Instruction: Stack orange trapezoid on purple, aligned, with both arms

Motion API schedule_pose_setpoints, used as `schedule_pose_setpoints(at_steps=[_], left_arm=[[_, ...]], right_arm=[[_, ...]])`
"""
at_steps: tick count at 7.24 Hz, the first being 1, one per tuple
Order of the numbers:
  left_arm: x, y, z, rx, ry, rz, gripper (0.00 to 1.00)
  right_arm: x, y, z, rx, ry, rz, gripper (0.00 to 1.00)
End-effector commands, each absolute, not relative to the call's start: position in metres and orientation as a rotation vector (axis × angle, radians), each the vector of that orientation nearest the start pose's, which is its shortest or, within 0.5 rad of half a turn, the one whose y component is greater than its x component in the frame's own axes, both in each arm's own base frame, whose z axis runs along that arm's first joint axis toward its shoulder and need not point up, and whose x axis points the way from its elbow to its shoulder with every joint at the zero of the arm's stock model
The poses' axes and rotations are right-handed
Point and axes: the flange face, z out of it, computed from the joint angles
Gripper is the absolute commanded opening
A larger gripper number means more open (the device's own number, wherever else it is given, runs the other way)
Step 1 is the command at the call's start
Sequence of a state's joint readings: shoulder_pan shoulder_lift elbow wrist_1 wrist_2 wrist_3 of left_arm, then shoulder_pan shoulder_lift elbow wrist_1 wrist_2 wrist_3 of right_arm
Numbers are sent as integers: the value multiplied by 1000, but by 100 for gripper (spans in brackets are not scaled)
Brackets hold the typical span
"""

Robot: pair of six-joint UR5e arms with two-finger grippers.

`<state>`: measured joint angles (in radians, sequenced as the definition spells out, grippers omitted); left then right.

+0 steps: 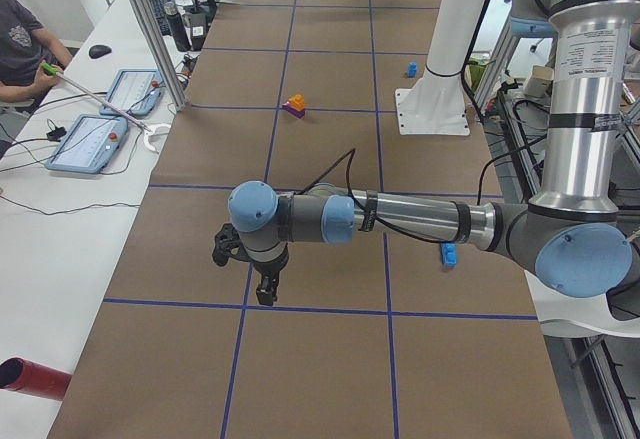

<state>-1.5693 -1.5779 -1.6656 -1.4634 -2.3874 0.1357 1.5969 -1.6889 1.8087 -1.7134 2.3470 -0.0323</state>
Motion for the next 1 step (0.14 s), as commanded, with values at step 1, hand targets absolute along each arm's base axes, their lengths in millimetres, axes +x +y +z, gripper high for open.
schedule_pose_setpoints(at_steps=[1], left_arm=[[-60,-493,615,52,815,128,100]], right_arm=[[75,-435,612,-1,-777,4,100]])
